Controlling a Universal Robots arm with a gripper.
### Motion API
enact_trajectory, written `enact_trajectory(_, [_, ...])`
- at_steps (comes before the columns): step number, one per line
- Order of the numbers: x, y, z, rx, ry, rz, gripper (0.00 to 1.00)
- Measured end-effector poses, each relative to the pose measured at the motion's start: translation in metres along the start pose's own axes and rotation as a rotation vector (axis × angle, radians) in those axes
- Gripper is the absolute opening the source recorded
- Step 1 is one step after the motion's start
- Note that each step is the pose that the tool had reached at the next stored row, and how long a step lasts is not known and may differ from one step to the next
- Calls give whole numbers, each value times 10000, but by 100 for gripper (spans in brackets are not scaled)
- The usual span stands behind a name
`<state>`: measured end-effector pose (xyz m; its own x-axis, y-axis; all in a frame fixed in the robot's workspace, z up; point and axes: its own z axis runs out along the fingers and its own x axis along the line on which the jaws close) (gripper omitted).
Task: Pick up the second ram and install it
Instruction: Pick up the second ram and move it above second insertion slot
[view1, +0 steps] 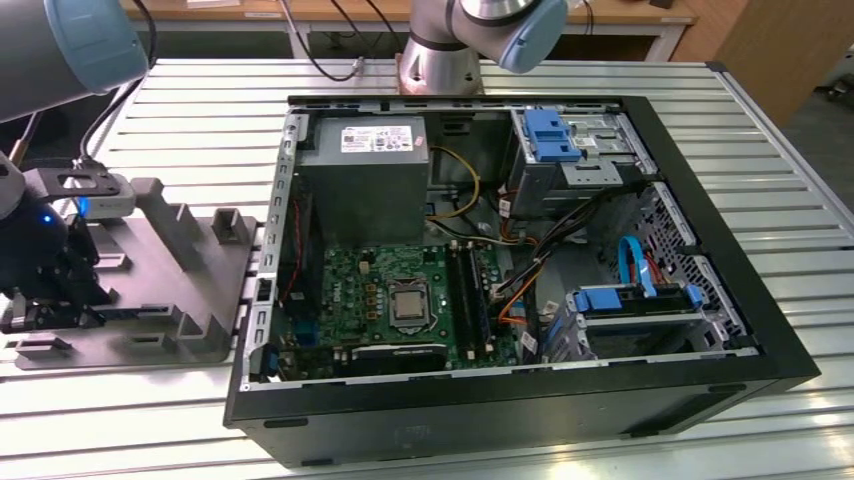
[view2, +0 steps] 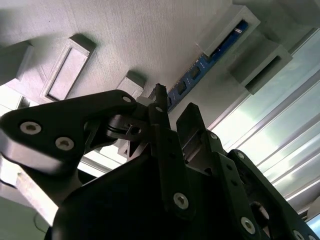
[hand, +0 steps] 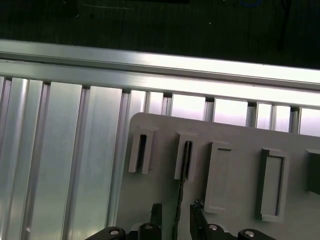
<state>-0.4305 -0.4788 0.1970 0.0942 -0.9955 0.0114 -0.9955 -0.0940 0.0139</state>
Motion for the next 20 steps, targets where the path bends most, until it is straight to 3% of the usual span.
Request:
enact_trajectory(10, [0, 0, 1, 1, 0, -7, 34])
enact_trajectory(11, [0, 0, 1, 1, 0, -8, 27])
enact_trajectory(20, [0, 0, -28, 3, -9, -8, 27])
